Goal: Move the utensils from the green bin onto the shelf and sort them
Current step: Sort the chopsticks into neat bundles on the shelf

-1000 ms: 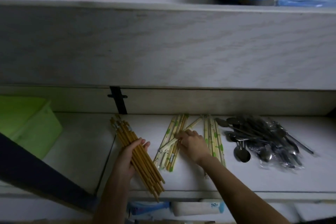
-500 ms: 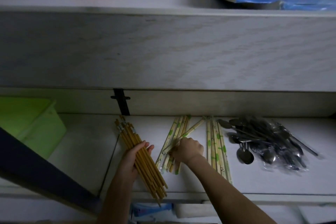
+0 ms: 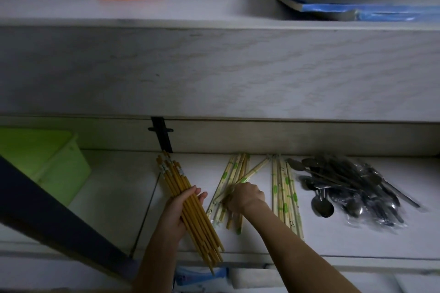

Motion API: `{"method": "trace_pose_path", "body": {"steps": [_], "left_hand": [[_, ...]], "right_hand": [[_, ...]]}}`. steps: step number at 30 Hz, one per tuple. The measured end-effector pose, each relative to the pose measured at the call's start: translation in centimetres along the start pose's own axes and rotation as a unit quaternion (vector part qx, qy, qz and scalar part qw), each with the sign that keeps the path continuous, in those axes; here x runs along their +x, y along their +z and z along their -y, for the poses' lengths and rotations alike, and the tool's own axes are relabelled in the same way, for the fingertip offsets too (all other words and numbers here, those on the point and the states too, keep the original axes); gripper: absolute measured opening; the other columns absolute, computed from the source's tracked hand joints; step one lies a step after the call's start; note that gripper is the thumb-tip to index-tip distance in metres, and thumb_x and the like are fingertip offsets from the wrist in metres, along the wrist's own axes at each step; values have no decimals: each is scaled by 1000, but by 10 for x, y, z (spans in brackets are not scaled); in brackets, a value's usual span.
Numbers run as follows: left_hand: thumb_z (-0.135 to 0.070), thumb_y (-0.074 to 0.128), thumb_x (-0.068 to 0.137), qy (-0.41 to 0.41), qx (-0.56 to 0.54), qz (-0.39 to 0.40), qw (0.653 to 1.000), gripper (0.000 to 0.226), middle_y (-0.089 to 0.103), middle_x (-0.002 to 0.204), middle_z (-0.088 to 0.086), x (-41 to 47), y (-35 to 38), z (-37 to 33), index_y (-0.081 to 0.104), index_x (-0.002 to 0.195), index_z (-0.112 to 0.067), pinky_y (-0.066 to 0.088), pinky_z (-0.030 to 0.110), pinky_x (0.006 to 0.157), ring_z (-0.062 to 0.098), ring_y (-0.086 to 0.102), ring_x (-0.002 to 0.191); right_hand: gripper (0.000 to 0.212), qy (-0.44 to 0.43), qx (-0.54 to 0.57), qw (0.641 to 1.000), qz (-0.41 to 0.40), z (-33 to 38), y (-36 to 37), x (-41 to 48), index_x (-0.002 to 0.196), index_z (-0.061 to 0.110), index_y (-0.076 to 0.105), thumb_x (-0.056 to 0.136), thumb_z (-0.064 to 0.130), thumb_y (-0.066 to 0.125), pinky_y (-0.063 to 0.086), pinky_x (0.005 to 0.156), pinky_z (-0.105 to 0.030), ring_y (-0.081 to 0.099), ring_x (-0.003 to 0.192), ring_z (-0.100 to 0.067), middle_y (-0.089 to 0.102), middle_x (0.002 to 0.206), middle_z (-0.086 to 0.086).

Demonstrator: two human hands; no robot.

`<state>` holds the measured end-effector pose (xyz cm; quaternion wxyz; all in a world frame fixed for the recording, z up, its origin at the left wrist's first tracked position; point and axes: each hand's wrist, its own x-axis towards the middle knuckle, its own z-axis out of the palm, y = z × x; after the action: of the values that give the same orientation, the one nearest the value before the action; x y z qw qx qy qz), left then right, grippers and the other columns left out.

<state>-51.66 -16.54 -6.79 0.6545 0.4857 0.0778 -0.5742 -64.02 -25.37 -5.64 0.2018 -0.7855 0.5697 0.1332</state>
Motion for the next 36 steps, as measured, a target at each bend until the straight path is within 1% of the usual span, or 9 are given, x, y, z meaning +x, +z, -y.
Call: {"method": "trace_pose_path", "body": {"steps": [4,6,8,12,14,17,22,28,36], "left_hand": [[-5,60,86,0,6,0,1000,11,64,98,15,-2,0,1,59,95,2,51,29,70,27,65,91],[-6,61,86,2,6,-1,1000,12,64,98,15,-2,-1,0,60,95,2,50,30,70,27,65,92],[-6,61,86,3,9,-1,1000,13,64,99,16,-2,-2,0,60,96,2,51,31,70,27,64,92],[-6,60,86,1,10,12,1000,16,64,100,15,-5,4,2,59,100,3,59,28,59,27,65,92],[-6,60,86,-4,13,20,1000,15,64,99,15,-6,10,6,59,98,3,59,28,60,27,65,91],[-5,60,86,-20,5,36,999,11,66,94,16,-7,20,10,60,93,4,59,29,66,29,67,87],[-5,60,86,-29,26,67,997,15,67,94,18,-12,36,16,60,97,5,58,31,74,26,72,73],[-4,58,87,-53,45,110,991,13,73,81,20,-13,53,27,61,90,7,60,29,64,28,73,77],[-6,54,89,-47,106,134,984,17,73,89,14,-17,72,37,64,99,4,50,33,91,24,67,91]], "right_hand": [[35,-7,37,999,16,-8,-8,-4,112,11,60,86,36,58,50,88,-30,62,106,-22,64,112,-7],[24,-16,85,996,38,-22,-18,-7,87,12,63,88,35,57,55,77,-27,71,86,-17,70,94,-7],[36,-21,93,995,37,-43,-33,-16,66,16,56,93,37,50,52,68,-24,68,66,-10,69,71,-2],[31,-21,75,997,-28,-93,-66,-36,72,16,68,92,35,54,54,80,-27,68,70,-9,67,62,5],[17,-35,114,989,-92,-112,-84,-48,75,21,71,87,30,62,53,66,-17,64,60,-1,67,62,7],[10,-74,291,937,-176,-126,-108,-68,74,15,71,82,19,70,39,40,-5,53,39,7,65,60,-1],[23,-113,460,854,-214,-127,-131,-67,74,16,68,92,24,56,37,44,-2,53,57,-10,60,66,-2],[38,-147,368,915,-76,-81,-115,-23,70,22,60,99,35,40,31,48,-12,47,46,2,51,58,8],[46,-196,239,950,-46,-34,-88,5,105,2,69,102,30,32,35,70,-25,59,92,-25,65,102,-11]]}}
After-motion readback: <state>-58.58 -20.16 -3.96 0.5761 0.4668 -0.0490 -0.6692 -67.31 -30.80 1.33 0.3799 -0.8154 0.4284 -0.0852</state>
